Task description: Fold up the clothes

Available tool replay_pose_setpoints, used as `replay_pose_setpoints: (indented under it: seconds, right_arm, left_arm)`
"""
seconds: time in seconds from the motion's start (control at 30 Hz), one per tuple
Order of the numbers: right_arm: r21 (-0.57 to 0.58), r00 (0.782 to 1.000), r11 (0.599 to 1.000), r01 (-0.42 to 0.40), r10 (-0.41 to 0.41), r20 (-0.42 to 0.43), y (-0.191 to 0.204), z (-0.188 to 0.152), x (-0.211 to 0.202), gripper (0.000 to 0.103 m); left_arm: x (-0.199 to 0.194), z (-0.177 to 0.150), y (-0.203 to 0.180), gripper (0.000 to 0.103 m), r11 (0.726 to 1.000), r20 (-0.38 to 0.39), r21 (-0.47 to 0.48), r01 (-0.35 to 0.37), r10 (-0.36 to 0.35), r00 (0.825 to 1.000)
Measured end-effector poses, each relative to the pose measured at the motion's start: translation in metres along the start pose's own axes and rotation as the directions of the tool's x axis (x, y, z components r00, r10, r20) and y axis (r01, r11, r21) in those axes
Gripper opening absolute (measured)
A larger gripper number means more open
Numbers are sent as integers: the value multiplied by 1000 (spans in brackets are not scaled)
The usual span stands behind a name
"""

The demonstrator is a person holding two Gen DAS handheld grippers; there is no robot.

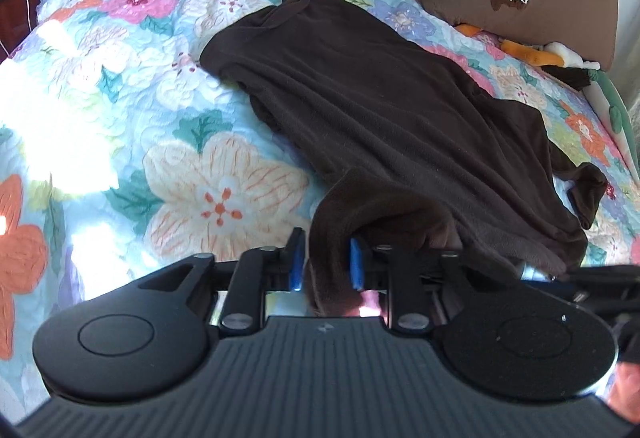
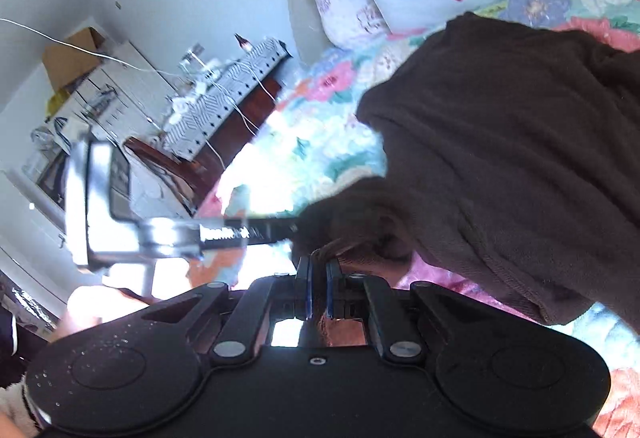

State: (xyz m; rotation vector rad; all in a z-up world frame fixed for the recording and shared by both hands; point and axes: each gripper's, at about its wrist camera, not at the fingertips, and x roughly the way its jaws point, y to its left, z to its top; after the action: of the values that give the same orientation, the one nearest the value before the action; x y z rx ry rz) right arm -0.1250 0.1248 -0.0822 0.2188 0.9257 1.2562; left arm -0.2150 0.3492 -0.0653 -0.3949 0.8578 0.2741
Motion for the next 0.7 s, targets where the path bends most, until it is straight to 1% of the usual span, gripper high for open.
replay_pose_setpoints:
  seconds: [0.03,0.07,0.13,0.2,0.27,0.43,0.53,0.6,0.67,0.7]
  right_arm:
    - [-12,1000,1000,5,-5,12,4,2,-4,8]
    - [-22,1000,1000,8,-7,25,6,5,-8,8]
    - [-32,999,999,6,-4,54,10,11,-16,8]
    - [-36,997,999,9,-6,82,13,19,-20,8]
    - [-40,994,999,19,-14,109,14,26,-24,8]
    - [-39,987,997,59,-52,155,9,31,-33,8]
    - [-43,982,993,106,-98,164,6,35,-38,8]
    - [-36,978,991,130,-122,166,4,38,-39,8]
    - [-14,979,992,128,-124,162,-1,37,-42,8]
    - [-2,980,992,123,-121,157,-2,38,-42,8]
  left_arm:
    - [-1,-2,0,36,1000,-5,1,1,-1,1000]
    - [-3,-4,0,41,1000,-8,3,3,-3,1000]
    - [-6,-9,-1,43,1000,-9,5,19,-19,1000]
    - [-7,-14,-3,50,999,-18,5,40,-39,999]
    - [-6,-20,-7,53,998,-30,11,66,-65,997]
    - [-4,-31,-24,54,993,-66,54,107,-104,992]
    - [-17,-29,-39,56,984,-28,106,143,-141,990]
    - [-27,-26,-51,65,974,6,151,171,-174,985]
    - [-34,-24,-64,71,960,35,197,197,-208,978]
    - [-35,-23,-70,72,952,44,223,208,-223,974]
